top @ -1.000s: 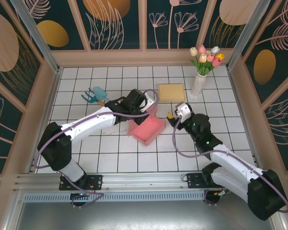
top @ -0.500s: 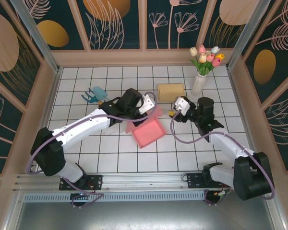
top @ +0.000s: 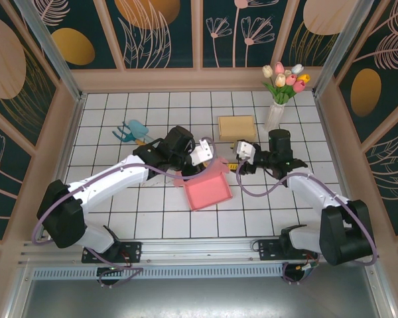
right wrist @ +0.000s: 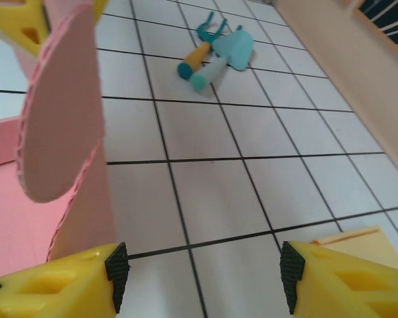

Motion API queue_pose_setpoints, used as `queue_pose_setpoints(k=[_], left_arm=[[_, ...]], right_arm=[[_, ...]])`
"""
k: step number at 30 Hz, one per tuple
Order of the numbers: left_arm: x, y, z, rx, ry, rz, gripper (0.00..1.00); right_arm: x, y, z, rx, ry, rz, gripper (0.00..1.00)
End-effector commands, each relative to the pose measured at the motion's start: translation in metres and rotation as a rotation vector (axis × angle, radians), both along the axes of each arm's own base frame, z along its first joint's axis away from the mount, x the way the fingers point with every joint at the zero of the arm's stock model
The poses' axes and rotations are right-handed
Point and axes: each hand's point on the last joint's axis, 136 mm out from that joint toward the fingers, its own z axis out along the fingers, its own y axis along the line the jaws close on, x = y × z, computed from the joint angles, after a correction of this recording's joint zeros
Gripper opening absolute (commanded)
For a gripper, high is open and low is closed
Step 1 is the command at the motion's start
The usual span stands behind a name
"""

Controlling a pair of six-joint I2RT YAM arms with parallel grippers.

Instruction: Fold the paper box

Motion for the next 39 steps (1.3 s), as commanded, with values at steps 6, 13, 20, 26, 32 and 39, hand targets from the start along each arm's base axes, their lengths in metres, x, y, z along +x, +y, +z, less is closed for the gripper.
queue_pose_setpoints(k=[6, 13, 20, 26, 32, 39], left_arm=[[-0.006, -0.008, 0.009, -0.059, -0.028, -0.059, 0.00], [-0.015, -0.014, 0.015, -0.087, -0.029, -0.102, 0.00], [-0.026, -0.018, 0.023, -0.121, -0.067, -0.149, 0.00], [-0.032, -0.020, 0.023, -0.127, -0.076, -0.177, 0.00], [-0.038, -0.024, 0.025, -0.134, -0.089, -0.202, 0.00], [-0.041, -0.027, 0.034, -0.152, -0.115, -0.200, 0.00]], right_arm=[[-0.032, 0.019, 0.007, 0.068, 0.073, 0.212, 0.59], [-0.047, 0.028, 0.008, 0.087, 0.109, 0.307, 0.49], [-0.054, 0.033, 0.005, 0.089, 0.124, 0.355, 0.39], [-0.061, 0.035, 0.005, 0.089, 0.117, 0.393, 0.29], [-0.065, 0.037, 0.004, 0.088, 0.114, 0.417, 0.20], [-0.068, 0.038, 0.003, 0.084, 0.118, 0.441, 0.00]])
